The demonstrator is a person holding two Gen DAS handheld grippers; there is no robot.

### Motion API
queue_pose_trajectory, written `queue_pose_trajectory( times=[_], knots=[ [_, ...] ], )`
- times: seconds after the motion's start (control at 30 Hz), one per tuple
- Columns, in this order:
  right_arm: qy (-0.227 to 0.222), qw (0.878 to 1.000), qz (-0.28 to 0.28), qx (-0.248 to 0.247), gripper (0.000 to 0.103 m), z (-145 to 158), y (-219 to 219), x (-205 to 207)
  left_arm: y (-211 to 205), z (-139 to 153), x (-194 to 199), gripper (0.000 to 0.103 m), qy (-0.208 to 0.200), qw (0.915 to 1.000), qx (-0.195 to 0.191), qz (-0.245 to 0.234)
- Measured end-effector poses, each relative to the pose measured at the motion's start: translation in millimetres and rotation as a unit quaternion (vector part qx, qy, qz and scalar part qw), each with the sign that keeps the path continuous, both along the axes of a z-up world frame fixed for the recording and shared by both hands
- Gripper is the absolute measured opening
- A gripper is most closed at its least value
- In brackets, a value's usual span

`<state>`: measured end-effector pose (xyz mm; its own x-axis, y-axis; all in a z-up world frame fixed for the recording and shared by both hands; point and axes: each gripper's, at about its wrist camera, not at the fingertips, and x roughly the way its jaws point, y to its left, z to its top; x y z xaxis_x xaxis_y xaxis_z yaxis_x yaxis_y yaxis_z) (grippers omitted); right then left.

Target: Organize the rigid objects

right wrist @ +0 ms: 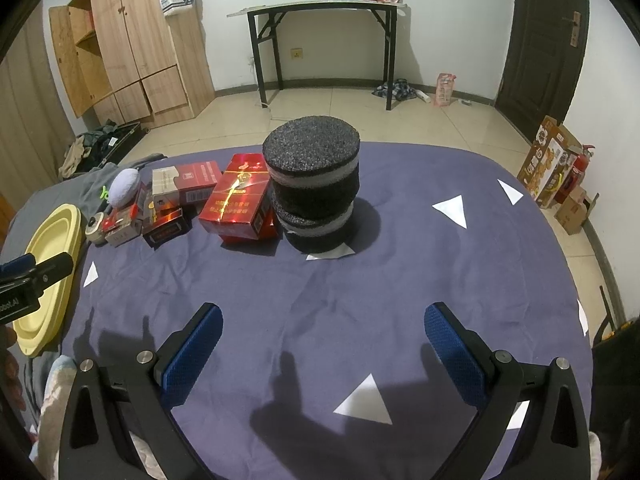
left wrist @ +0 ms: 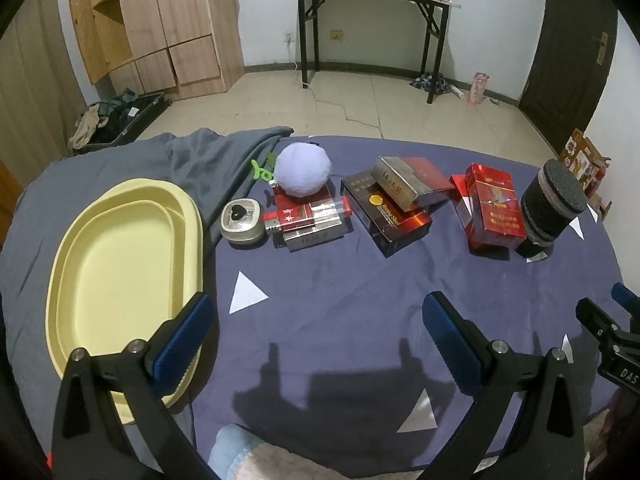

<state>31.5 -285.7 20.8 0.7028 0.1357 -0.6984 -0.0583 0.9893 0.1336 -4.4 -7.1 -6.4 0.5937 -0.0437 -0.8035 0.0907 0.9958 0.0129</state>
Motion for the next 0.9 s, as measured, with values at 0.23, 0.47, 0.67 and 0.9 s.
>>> queue_pose_trajectory(
  times=[0.23, 0.47, 0.67, 0.9],
  knots=[
    [0.000, 1.000, -0.001, 0.001, 0.103, -0.4, -0.3, 0.6, -1.1, -0.9, -0.3, 0.103, 0.002, 1.0000, -0.004, 0.002],
    [-0.001, 1.000, 0.000, 0.001, 0.103, -0.8, -0.7, 0.6, -2.4, -1.6, 0.3, 0.103, 0.004, 1.0000, 0.000, -0.002],
    [0.000, 1.000, -0.001, 0.002, 0.103, -1.1, -1.0, 0.8, -2.2, -1.7, 0.3, 0.103, 0.007, 1.0000, -0.006, 0.001],
    [-0.001, 1.000, 0.001, 0.000, 0.103, -2.9, -0.3, 0.9, -2.2, -2.1, 0.9, 0.103, 0.013, 0.9999, -0.009, 0.002]
  ],
)
